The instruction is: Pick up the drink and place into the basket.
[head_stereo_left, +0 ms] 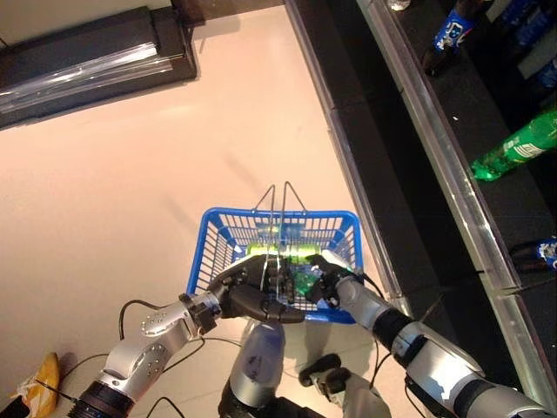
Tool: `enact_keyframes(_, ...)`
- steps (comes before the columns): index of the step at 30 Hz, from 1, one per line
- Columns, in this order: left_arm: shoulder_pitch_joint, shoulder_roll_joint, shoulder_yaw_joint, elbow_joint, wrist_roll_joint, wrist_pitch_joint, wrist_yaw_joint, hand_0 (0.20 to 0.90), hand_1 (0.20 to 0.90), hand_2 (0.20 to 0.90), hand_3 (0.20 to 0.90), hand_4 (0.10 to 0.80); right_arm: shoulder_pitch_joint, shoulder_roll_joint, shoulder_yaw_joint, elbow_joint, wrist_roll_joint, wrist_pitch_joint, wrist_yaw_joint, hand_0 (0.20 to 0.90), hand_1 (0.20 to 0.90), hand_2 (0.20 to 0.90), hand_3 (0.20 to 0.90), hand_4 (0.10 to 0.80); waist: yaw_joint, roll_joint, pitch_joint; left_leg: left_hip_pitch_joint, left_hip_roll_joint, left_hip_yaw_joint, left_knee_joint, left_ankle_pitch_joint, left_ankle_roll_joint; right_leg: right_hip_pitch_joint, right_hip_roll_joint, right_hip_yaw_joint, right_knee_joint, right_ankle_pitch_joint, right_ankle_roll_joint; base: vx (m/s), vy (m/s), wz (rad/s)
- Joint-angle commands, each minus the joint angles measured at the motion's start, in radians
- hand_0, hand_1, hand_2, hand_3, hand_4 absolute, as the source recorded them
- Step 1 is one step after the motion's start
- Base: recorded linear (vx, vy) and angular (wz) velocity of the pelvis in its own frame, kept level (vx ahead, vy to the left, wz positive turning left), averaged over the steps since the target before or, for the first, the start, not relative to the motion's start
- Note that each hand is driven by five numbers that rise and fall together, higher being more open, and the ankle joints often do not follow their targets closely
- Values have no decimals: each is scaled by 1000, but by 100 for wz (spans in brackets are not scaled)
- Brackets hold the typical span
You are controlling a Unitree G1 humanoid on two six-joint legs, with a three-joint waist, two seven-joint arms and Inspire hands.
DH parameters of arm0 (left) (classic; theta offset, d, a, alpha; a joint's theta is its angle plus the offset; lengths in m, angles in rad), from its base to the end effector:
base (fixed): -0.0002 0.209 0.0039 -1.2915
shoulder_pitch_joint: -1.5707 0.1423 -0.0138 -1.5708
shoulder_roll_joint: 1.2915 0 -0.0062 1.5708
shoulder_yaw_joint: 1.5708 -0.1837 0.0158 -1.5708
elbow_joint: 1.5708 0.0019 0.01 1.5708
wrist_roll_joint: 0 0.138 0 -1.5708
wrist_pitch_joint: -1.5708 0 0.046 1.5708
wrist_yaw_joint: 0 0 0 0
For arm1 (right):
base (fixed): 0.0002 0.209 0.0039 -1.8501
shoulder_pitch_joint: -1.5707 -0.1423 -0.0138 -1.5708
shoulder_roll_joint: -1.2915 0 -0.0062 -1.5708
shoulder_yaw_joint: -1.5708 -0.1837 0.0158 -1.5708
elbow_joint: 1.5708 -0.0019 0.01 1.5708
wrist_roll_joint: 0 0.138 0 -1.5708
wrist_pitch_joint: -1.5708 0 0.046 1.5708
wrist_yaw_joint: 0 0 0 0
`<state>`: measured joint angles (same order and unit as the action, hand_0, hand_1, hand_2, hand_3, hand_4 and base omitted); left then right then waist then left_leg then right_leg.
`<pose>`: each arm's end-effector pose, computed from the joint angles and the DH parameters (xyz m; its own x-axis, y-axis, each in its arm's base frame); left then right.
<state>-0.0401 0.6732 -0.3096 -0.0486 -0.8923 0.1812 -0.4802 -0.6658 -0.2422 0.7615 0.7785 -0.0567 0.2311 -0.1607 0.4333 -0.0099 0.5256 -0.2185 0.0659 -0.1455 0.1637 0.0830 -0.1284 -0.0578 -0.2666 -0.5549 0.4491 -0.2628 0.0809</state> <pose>0.2010 0.2108 0.0571 0.6899 -0.7088 -0.1470 0.6378 0.6913 -0.3396 0.2884 -0.1022 0.0247 0.9025 0.1705 -0.3954 -0.4165 0.5785 -0.7013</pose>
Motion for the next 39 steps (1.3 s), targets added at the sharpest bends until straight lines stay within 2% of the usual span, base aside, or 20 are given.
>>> enact_keyframes(1,-91,-96,93,-241,-132,-248,-99,300,300,300,200,100,-49,-85,-34,-218,44,5,-127,900,900,900,900,800,-45,-11,-6,-35,5,65,114,-51,60,7,-5,63,-172,254,30,-61,42,-29)
enact_keyframes(4,-52,-109,109,-193,-121,-297,-95,300,300,300,200,100,20,-137,-80,-421,28,9,-142,900,900,900,900,800,-79,-20,-6,-25,19,83,112,-54,61,-3,0,83,-171,253,30,-52,41,-26)
enact_keyframes(5,-52,-109,109,-193,-121,-297,-95,300,300,300,200,100,20,-137,-80,-422,28,10,-142,900,900,900,900,800,-79,-20,-6,-25,19,84,112,-54,61,-3,0,83,-171,253,30,-39,35,-20)
enact_keyframes(6,-43,-114,112,-184,-118,-307,-84,300,300,300,200,100,40,-153,-90,-457,35,-17,-160,900,900,900,900,800,-88,-21,-6,-21,22,89,111,-55,62,-5,0,88,-169,252,31,-49,42,-22)
enact_keyframes(8,-7,-139,129,-130,-123,-349,-49,300,300,300,200,100,120,-223,-160,-652,55,-44,-127,900,900,900,900,800,-122,-31,-6,-5,33,107,106,-55,64,-7,7,111,-171,252,33,-65,54,-14)
enact_keyframes(9,-2,-143,132,-121,-122,-355,-44,300,300,300,200,100,132,-231,-168,-671,56,-49,-121,900,900,900,900,800,-127,-33,-6,-3,34,110,106,-55,64,-7,8,114,-171,252,33,-42,31,-13)
enact_keyframes(12,50,-178,156,-31,-126,-414,-4,300,300,300,200,100,270,-289,-258,-848,111,-133,-80,900,900,900,900,800,-168,-50,-21,19,51,136,105,-62,65,-8,19,148,-171,248,36,-39,23,-24)
enact_keyframes(19,126,-214,193,74,-87,-490,20,300,300,300,200,100,442,-307,-363,-963,239,-258,-1,900,900,900,900,800,-210,-68,-55,61,74,175,91,-66,62,8,36,185,-188,247,38,-9,-2,-24)
enact_keyframes(20,151,-234,203,128,-68,-521,50,300,300,300,200,100,511,-292,-399,-990,304,-307,39,900,900,900,900,800,-230,-72,-79,86,80,193,75,-65,60,21,42,202,-205,248,43,12,4,-16)
enact_keyframes(23,180,-262,220,202,-56,-553,107,300,300,300,200,100,579,-248,-429,-980,422,-349,72,900,900,900,900,800,-251,-73,-108,117,86,215,55,-65,57,35,47,222,-221,250,49,28,10,-21)
enact_keyframes(26,204,-298,249,309,-20,-597,178,300,300,300,200,100,647,-186,-449,-926,440,-380,77,900,900,900,900,800,-275,-71,-143,149,93,240,32,-64,55,47,43,241,-239,253,55,30,34,-16)
enact_keyframes(30,227,-322,275,373,-54,-604,237,300,300,300,200,100,705,-164,-469,-892,468,-371,74,900,900,900,900,800,-294,-69,-168,168,98,258,18,-62,52,57,38,258,-259,259,61,23,45,-20)
enact_keyframes(32,246,-377,316,481,-77,-631,308,300,300,300,200,100,776,-135,-498,-769,496,-360,90,900,900,900,900,800,-319,-69,-199,188,100,280,14,-69,48,70,27,283,-295,278,72,66,124,-29)
enact_keyframes(34,237,-390,329,519,-73,-636,357,300,300,300,200,100,802,-115,-507,-682,562,-343,112,900,900,900,900,800,-329,-73,-209,192,98,286,34,-83,47,77,17,298,-312,291,80,80,108,-27)
enact_keyframes(37,225,-406,340,566,-83,-644,377,300,300,300,200,100,821,-82,-521,-551,542,-343,82,900,900,900,900,800,-336,-76,-214,188,88,292,87,-119,53,89,-6,316,-330,311,97,96,138,-15)
enact_keyframes(39,222,-409,341,572,-87,-644,377,300,300,300,200,100,824,-80,-521,-537,537,-331,73,900,900,900,900,800,-336,-76,-214,187,86,293,97,-127,56,92,-12,319,-332,315,101,44,71,-13)
